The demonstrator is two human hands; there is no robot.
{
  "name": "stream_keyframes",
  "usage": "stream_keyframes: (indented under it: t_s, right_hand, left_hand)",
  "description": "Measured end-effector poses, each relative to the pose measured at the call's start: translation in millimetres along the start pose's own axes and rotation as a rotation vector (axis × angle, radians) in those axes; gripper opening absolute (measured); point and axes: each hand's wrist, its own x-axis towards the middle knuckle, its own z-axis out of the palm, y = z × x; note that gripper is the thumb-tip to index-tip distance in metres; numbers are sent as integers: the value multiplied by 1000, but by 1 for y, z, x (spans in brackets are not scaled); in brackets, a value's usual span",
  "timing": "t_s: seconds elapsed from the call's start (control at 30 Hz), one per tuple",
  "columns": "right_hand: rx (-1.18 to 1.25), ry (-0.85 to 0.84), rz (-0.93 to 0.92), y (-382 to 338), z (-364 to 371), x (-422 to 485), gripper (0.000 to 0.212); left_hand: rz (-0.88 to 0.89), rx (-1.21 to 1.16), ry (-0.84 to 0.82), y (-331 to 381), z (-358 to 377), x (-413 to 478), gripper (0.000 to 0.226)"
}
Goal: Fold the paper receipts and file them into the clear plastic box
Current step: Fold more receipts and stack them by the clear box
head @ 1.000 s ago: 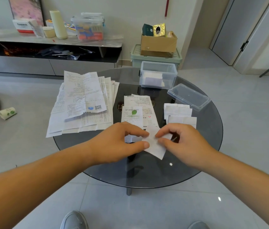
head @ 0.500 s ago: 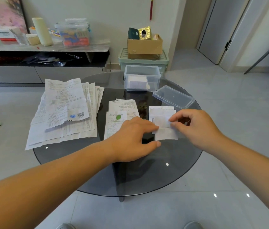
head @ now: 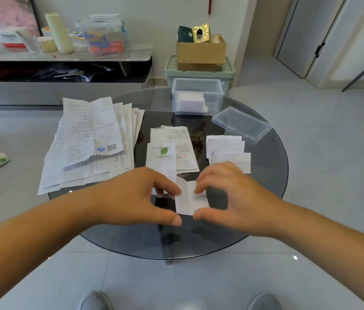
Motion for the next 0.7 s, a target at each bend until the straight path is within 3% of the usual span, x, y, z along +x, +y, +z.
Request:
stream_keyframes:
  t_s: [0.13, 0.37, 0.5, 0.7]
  right_hand:
    - [-78, -73, -99, -5, 18, -2, 54]
    - [-11, -33, -43, -10, 26, 3, 59]
    - [-9, 5, -32, -11, 29, 6, 51]
    - [-24, 70, -58, -13, 35, 9, 38]
  left_hand:
    - [8, 124, -10, -8, 5, -16, 62]
    - [-42, -51, 139, -13, 14, -9, 37]
    - [-100, -171, 165, -19, 16, -5, 40]
    - [-78, -291, 181, -19, 19, -4, 14]
